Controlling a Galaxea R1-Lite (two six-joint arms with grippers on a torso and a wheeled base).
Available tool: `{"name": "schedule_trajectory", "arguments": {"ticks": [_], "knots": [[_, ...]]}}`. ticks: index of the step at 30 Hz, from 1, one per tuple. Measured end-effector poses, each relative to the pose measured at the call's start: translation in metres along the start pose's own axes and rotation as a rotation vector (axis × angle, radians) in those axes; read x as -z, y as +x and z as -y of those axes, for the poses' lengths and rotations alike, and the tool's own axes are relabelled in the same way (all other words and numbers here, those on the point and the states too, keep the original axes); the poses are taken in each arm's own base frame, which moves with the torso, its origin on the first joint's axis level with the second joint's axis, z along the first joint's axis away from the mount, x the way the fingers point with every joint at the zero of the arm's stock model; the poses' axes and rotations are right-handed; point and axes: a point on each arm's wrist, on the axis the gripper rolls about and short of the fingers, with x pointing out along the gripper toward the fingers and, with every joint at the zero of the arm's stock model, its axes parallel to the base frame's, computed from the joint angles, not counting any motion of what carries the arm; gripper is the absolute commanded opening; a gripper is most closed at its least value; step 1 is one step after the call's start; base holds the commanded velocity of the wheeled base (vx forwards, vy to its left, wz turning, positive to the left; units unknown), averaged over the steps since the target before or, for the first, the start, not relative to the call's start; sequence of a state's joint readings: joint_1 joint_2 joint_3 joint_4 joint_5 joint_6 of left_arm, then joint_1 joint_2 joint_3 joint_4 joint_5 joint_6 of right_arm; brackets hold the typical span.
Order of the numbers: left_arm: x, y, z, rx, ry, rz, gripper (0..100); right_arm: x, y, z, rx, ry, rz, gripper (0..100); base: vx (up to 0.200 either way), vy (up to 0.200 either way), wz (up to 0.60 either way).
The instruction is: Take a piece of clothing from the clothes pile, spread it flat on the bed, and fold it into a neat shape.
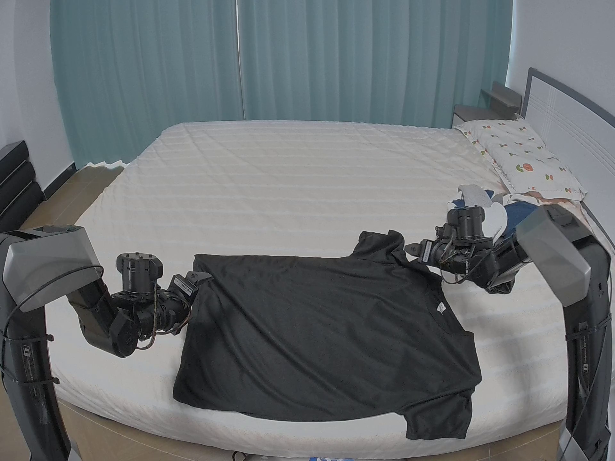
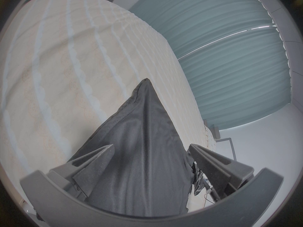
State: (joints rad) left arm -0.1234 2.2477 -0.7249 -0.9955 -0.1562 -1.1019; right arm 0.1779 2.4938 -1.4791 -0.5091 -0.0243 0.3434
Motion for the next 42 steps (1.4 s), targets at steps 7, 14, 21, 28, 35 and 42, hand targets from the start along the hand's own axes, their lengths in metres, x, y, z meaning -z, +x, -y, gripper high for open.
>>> {"name": "schedule_trajectory", "arguments": {"ticks": [7,14,21,28,35,42], "knots": [[0.003,-0.003,-0.002,0.001,0.0,-0.006,100,0.015,0.038,-0.021,0.026,-0.049,0.0,100,0.0,0.0,0.0],[0.005,-0.004,-0.003,-0.002,0.0,-0.009,100,0.021,0.062,-0.014,0.057,-0.05,-0.002,100,0.0,0.0,0.0],[0.005,-0.005,-0.003,-0.002,0.001,-0.01,100,0.025,0.077,-0.01,0.067,-0.045,0.002,0,0.0,0.0,0.0],[0.005,-0.005,-0.003,-0.004,0.002,-0.011,100,0.017,0.081,-0.001,0.08,-0.003,0.034,0,0.0,0.0,0.0],[0.005,-0.005,-0.003,-0.004,0.003,-0.011,100,0.009,0.081,0.019,0.103,0.084,0.046,0,0.0,0.0,0.0],[0.005,-0.005,-0.003,-0.004,0.004,-0.011,100,0.007,0.081,0.032,0.073,0.203,0.028,100,0.0,0.0,0.0]]}}
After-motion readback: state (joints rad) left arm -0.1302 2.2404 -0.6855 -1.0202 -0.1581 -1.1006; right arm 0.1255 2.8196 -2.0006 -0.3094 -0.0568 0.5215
